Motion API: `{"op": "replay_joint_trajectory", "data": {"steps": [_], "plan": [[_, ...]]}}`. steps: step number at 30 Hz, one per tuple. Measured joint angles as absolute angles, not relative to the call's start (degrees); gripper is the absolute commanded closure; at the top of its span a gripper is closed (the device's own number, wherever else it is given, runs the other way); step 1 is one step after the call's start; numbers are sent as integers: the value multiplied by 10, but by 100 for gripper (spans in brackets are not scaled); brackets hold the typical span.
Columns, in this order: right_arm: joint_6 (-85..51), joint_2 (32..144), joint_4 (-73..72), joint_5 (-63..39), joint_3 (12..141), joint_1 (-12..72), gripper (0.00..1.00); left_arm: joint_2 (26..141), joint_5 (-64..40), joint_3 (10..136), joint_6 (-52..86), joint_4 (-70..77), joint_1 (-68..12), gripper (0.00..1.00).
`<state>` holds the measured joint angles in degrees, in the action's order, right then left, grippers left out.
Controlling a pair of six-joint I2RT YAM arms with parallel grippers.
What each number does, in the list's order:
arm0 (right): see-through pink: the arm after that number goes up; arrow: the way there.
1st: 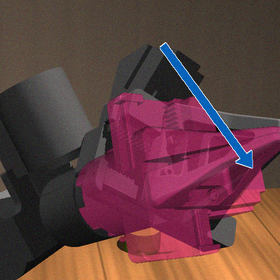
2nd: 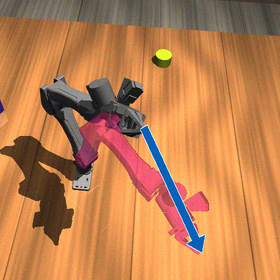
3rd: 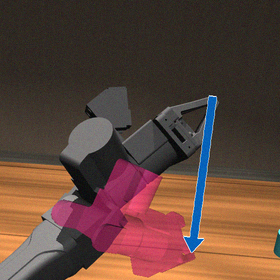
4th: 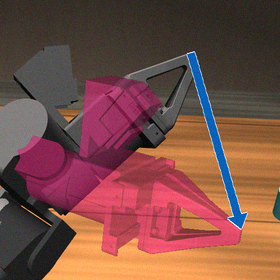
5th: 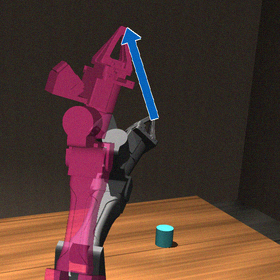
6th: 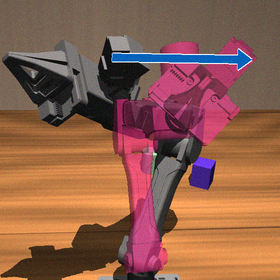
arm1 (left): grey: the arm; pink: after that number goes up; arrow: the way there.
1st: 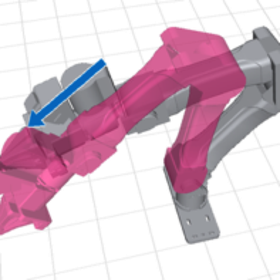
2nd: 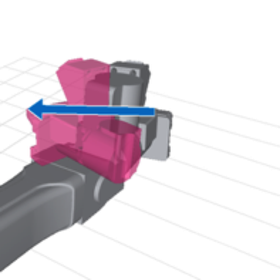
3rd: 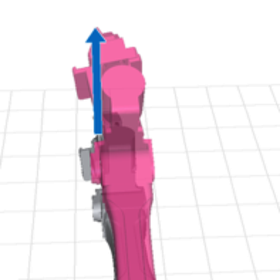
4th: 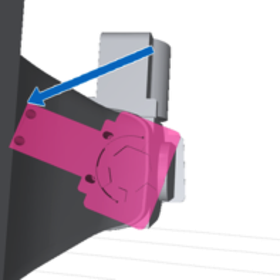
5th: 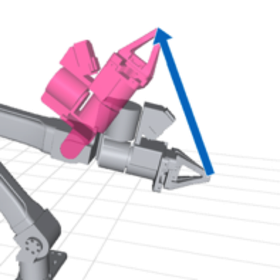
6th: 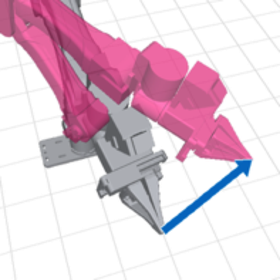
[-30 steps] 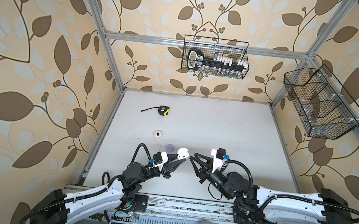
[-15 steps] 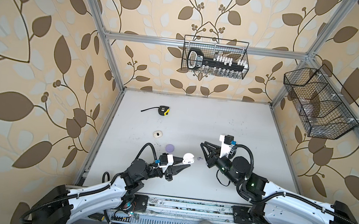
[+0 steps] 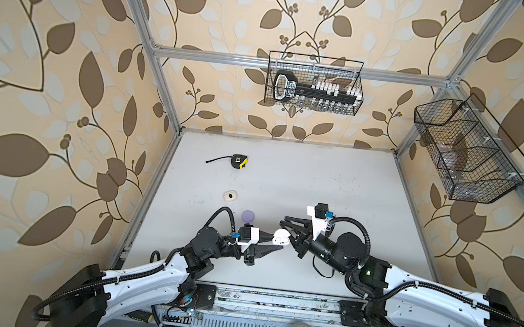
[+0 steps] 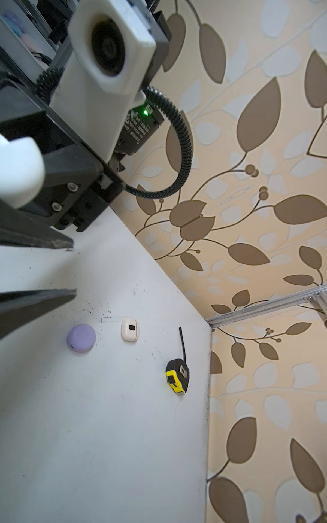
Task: Insert wireless bluetooth earbuds into charging case
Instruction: Insert the wireless bluetooth earbud into the charging case, then close the charging case.
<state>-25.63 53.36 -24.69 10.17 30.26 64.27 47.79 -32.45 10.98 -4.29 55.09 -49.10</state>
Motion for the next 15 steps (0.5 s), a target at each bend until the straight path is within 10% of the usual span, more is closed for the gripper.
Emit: {"op": "replay_joint_trajectory", "data": {"steps": [15], "plan": [[-244,491,-286,33,286,658,74,501,-298,112,-43,521,-491,100]]}}
